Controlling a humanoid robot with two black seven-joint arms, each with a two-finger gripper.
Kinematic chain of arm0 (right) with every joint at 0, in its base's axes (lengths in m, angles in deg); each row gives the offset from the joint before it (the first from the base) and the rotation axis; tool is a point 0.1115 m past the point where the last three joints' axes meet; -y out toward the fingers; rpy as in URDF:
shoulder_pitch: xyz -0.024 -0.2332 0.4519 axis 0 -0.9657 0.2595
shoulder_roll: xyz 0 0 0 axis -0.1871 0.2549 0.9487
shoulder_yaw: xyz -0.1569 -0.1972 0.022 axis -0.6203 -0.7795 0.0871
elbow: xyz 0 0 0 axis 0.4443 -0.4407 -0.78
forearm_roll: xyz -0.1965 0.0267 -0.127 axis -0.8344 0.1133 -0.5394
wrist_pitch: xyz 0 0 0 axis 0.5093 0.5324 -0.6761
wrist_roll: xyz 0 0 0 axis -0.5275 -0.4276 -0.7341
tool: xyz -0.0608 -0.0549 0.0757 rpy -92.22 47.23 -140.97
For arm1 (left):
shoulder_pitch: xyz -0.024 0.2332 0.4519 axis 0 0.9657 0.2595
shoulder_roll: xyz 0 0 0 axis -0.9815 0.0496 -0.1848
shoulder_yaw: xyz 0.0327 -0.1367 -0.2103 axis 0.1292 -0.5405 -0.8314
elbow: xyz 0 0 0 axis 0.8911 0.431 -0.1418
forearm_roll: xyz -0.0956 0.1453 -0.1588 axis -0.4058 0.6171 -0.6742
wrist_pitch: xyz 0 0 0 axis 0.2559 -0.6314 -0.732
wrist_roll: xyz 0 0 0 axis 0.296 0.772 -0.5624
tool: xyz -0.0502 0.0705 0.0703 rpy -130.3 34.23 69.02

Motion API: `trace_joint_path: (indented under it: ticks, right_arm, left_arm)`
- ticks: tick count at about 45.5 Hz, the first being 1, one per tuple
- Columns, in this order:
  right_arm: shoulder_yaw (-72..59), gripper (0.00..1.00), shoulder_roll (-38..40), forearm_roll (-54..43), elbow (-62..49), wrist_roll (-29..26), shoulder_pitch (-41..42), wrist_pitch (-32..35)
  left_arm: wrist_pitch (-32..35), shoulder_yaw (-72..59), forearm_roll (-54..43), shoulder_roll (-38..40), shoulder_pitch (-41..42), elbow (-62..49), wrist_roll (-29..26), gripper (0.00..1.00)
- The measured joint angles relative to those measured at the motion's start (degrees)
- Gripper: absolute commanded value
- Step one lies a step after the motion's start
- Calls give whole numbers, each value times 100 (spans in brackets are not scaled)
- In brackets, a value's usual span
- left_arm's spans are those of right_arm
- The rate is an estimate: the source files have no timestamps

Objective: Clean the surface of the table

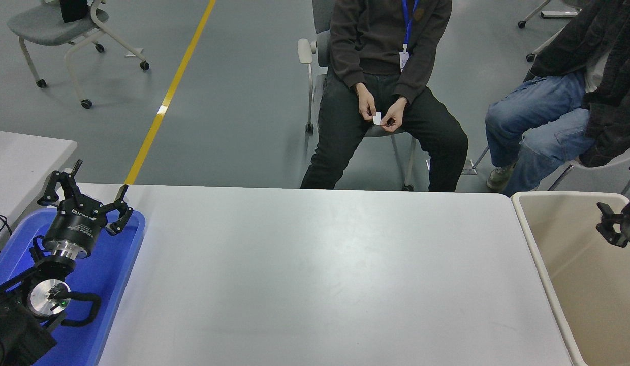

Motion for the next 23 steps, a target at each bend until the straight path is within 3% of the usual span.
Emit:
trace_joint_path:
  ticks: [16,23]
  right_arm:
    - [576,100,-464,370,107,47,276,179]
    - [567,100,-519,352,575,33,209,-52]
  left_arm:
    - [0,-1,0,0,0,0,1,100]
    - [0,-2,0,0,0,0,1,100]
